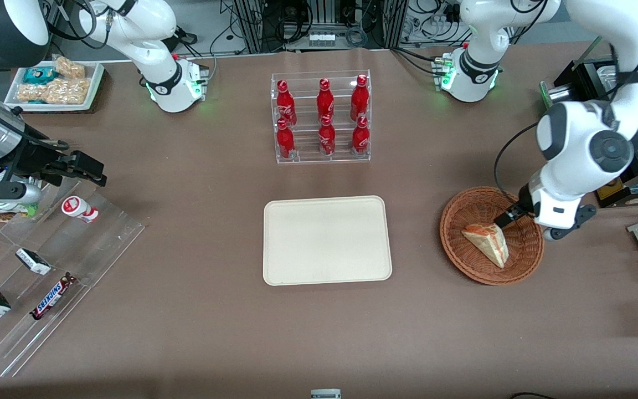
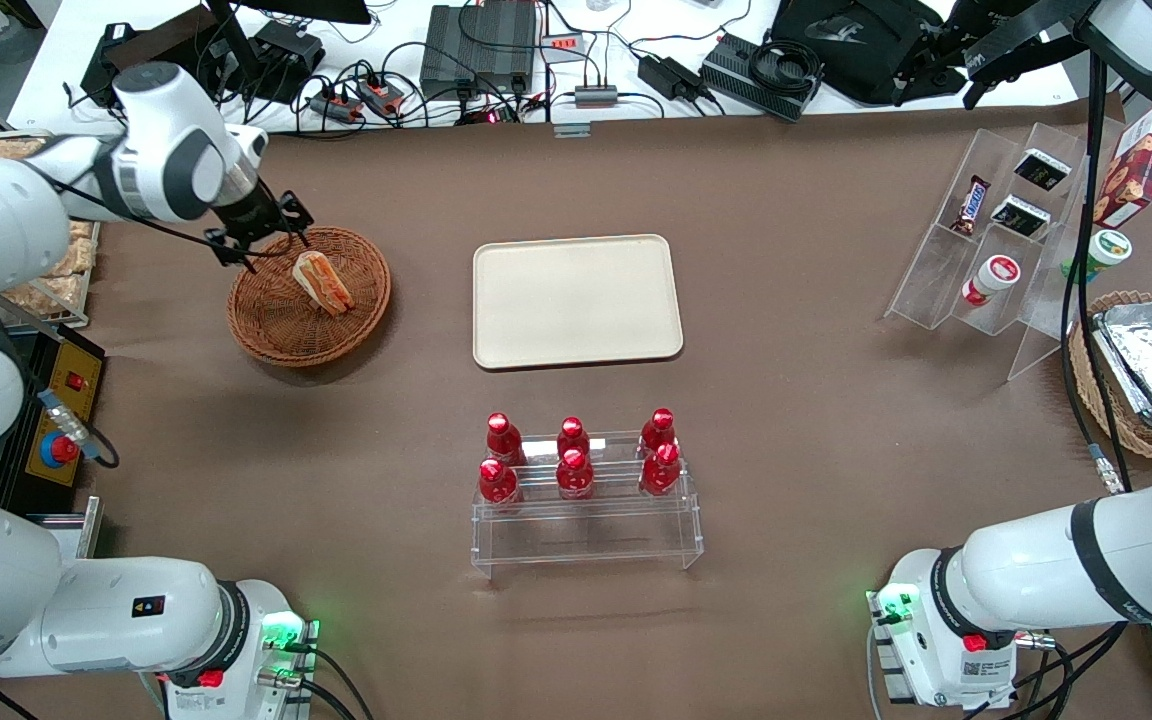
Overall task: Place sandwich from basket to tray
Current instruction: 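Move the left gripper down over the wrapped sandwich in the wicker basket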
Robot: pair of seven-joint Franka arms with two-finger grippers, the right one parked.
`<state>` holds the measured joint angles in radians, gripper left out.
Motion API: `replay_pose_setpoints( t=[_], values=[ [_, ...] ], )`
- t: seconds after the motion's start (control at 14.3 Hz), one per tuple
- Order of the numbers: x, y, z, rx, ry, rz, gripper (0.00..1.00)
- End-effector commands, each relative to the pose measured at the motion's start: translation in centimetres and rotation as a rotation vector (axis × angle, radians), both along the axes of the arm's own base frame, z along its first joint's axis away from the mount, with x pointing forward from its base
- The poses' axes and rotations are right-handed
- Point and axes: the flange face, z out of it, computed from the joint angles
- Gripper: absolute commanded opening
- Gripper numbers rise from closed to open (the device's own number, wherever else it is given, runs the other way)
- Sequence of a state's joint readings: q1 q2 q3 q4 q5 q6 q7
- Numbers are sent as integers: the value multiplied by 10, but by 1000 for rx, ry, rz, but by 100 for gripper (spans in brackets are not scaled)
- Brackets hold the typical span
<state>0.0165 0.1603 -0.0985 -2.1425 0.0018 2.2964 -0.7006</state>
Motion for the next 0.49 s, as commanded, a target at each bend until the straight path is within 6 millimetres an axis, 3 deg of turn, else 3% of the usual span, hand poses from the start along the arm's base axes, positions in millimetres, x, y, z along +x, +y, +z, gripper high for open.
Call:
replay_pose_setpoints(
  t=[0.0,0.42],
  values=[
    [6,-8,-16,2,-14,52,100],
    [20,-9,-45,-12,-85,49,100]
  ],
)
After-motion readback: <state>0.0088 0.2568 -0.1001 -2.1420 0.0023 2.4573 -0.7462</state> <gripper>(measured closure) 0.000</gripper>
